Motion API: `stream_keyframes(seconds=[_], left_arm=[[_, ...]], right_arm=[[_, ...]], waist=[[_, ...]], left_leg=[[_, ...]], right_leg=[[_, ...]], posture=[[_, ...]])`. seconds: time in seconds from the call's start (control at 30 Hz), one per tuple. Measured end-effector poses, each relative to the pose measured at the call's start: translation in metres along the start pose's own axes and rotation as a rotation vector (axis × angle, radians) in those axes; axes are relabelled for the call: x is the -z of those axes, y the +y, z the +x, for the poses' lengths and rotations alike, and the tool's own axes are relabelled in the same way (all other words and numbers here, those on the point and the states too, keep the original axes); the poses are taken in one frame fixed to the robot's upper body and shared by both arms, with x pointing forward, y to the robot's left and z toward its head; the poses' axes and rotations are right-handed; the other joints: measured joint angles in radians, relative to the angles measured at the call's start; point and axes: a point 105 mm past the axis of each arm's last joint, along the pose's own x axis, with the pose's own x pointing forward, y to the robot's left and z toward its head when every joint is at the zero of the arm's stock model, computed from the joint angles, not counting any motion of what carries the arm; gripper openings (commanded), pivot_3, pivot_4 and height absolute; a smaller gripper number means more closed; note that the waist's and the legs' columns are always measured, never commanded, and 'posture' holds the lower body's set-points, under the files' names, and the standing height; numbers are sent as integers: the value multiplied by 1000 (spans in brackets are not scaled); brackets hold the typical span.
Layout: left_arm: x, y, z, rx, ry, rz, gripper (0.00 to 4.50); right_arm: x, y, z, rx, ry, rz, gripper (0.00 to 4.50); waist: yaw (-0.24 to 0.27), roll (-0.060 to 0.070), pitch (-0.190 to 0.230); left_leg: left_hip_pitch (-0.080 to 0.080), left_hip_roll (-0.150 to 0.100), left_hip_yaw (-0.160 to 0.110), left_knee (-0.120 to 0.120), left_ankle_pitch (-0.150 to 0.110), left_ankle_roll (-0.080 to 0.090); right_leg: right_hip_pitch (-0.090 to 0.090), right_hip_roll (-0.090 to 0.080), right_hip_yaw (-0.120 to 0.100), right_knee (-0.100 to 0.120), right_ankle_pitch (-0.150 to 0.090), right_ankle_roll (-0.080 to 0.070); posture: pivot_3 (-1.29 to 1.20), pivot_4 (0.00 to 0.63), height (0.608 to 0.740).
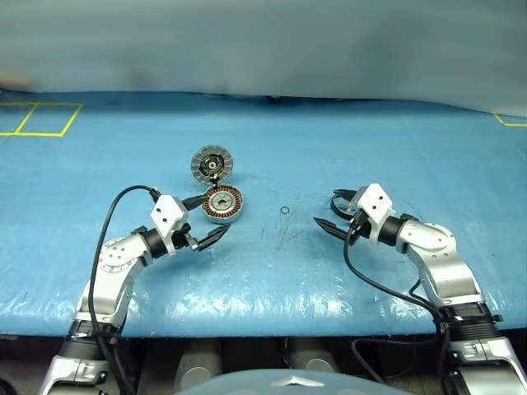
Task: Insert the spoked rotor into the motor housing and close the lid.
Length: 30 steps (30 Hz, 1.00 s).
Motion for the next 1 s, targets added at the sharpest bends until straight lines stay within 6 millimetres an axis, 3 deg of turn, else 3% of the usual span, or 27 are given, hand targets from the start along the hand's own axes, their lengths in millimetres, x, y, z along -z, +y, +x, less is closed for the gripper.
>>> stream_keyframes(seconds=[0.17, 0.5, 0.63, 0.77, 1.0], left_arm=[[-3, 5, 0, 175, 182, 187, 4500], [-63, 28, 27, 588, 611, 821, 4500], [-60, 33, 42, 680, 756, 948, 4500], [-62, 51, 50, 696, 896, 1073, 4500], [-49, 53, 55, 754, 983, 1109, 4500]], right_arm=[[-2, -1, 4, -6, -2, -7, 4462], [-4, -3, 12, -57, 2, -24, 4462], [-5, -6, 10, -84, 29, -52, 4462], [-12, -11, 8, -101, 32, -84, 4462], [-7, -11, 2, -143, 79, -89, 4462]], waist=[[0, 0, 0], [1, 0, 0], [-1, -1, 1], [-4, -1, 1], [-2, -1, 3]], left_leg=[[0, 0, 0, 1, 0, 0], [-2, -1, 0, 0, -1, 1], [-3, -1, 0, 0, -1, 3], [-3, -1, 0, 0, -2, 3], [-4, -1, 0, 1, -2, 4]], right_leg=[[0, 0, 0, 1, 0, 0], [-1, 0, 0, -2, 0, -2], [-2, 0, 0, -1, 0, -5], [-2, 0, 0, -1, 0, -5], [-2, 0, 0, -1, 0, -5]], posture=[[0, 150, 740], [0, 150, 740], [0, 150, 740], [0, 150, 740], [0, 150, 740]])
